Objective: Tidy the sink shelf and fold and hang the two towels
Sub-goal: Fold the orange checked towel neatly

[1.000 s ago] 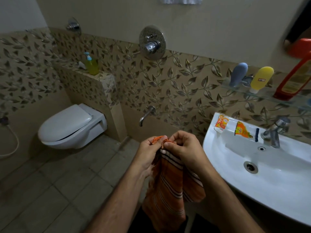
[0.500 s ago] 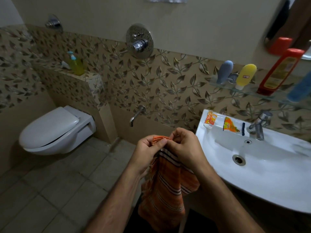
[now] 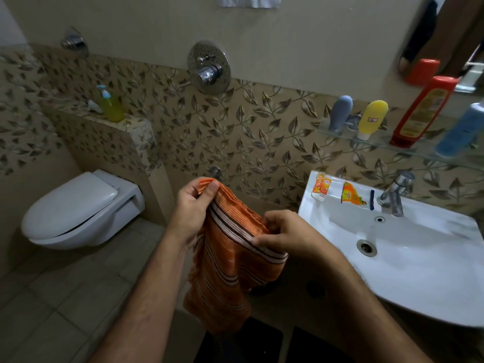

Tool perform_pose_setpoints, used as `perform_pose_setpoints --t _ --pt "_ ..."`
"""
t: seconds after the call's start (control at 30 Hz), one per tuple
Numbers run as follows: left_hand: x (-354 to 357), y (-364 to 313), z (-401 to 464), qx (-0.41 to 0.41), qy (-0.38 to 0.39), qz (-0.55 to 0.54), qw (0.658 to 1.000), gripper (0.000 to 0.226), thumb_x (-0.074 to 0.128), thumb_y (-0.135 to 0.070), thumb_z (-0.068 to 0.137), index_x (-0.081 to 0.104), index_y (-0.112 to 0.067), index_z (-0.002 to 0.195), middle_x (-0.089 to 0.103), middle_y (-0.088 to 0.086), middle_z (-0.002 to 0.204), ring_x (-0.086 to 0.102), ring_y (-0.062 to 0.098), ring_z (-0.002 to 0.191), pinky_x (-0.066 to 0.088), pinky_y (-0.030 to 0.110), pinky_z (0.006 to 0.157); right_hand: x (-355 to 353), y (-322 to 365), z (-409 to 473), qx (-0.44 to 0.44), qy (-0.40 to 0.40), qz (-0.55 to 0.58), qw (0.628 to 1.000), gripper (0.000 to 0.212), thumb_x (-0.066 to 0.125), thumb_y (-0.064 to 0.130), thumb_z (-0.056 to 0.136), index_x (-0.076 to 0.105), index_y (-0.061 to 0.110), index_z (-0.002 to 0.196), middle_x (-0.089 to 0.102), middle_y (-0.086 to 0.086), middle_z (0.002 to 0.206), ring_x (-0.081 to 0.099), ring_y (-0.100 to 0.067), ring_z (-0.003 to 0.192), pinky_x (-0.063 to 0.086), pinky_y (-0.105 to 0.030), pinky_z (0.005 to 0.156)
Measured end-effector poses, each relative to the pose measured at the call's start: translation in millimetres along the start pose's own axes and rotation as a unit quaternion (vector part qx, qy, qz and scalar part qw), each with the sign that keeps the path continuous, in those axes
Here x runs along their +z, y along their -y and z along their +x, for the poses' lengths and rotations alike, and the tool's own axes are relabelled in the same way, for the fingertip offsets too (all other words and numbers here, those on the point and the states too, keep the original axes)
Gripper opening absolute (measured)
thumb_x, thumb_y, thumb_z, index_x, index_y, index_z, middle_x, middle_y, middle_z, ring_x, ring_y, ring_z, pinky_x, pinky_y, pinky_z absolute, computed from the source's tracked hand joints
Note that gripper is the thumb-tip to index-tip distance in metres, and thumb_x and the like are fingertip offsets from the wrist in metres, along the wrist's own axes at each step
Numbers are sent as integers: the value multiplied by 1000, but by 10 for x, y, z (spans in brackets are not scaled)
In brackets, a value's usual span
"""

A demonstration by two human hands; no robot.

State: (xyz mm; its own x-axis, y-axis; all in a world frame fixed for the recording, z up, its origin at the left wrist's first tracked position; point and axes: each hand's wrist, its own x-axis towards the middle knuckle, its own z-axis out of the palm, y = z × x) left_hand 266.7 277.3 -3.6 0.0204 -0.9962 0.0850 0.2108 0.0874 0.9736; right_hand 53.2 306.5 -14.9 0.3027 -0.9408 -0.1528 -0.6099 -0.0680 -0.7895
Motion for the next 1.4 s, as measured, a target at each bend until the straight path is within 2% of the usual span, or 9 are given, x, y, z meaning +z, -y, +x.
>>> perform_pose_setpoints --t 0.1,0.23,0.47,0.7,0.83,1.0,1.1,1.23,1.4 --pt "-79 -103 114 32 -33 7 999 10 66 -28 81 69 -20 76 70 -5 70 64 11 70 54 34 78 -49 -108 -2 46 56 -99 992 32 79 34 78 68 25 107 72 6 103 68 -10 94 57 -36 87" --pt "-139 -168 200 72 -78 2 994 14 59 -13 93 62 -16 80 68 -10 62 63 2 61 55 20 65 -11 -225 -10 77 90 -198 973 39 73 28 83 65 27 122 71 5 111 67 -12 99 56 -33 90" --pt "-322 -231 244 87 -84 35 992 9 60 -18 93 63 -18 84 69 -10 66 65 3 65 56 20 66 19 -394 -24 136 69 -247 957 32 67 33 88 65 27 119 71 5 109 67 -14 97 57 -35 88" --pt "-454 -243 221 99 -86 59 990 11 65 -34 80 73 -36 74 69 -11 68 64 5 69 56 26 73 -137 -349 -43 227 38 -45 972 46 52 58 92 66 19 113 70 1 106 68 -17 95 59 -30 76" --pt "-454 -260 189 103 -93 47 989 11 65 -35 80 73 -35 73 69 -11 68 64 5 69 56 27 72 -128 -468 25 225 -127 -112 960 7 65 21 89 64 20 96 72 -6 100 68 -21 89 59 -40 81" --pt "-379 -306 179 145 -68 69 985 16 63 -30 84 72 -36 72 69 -13 68 63 3 68 55 22 69 6 -542 69 260 -222 -64 938 36 81 25 75 50 26 93 64 0 87 66 -20 84 60 -41 76" --pt "-296 -314 167 163 -51 65 983 25 61 -21 89 72 -35 71 68 -13 66 62 1 65 53 18 65 39 -608 125 265 -267 -73 924 17 75 23 81 59 25 86 66 -1 85 64 -18 80 59 -37 74" --pt "-248 -296 159 176 -35 72 981 21 59 -11 92 67 -23 76 67 -12 65 62 1 64 53 17 64 49 -682 200 275 -279 -43 919 20 67 13 87 66 23 70 66 1 73 63 -13 72 56 -30 65" --pt "-319 -265 185 169 -51 56 983 19 63 -18 89 69 -27 73 68 -11 67 63 4 66 55 20 65 -15 -745 211 335 -222 -140 905 9 70 27 81 67 20 86 69 -2 85 64 -19 78 52 -27 59"
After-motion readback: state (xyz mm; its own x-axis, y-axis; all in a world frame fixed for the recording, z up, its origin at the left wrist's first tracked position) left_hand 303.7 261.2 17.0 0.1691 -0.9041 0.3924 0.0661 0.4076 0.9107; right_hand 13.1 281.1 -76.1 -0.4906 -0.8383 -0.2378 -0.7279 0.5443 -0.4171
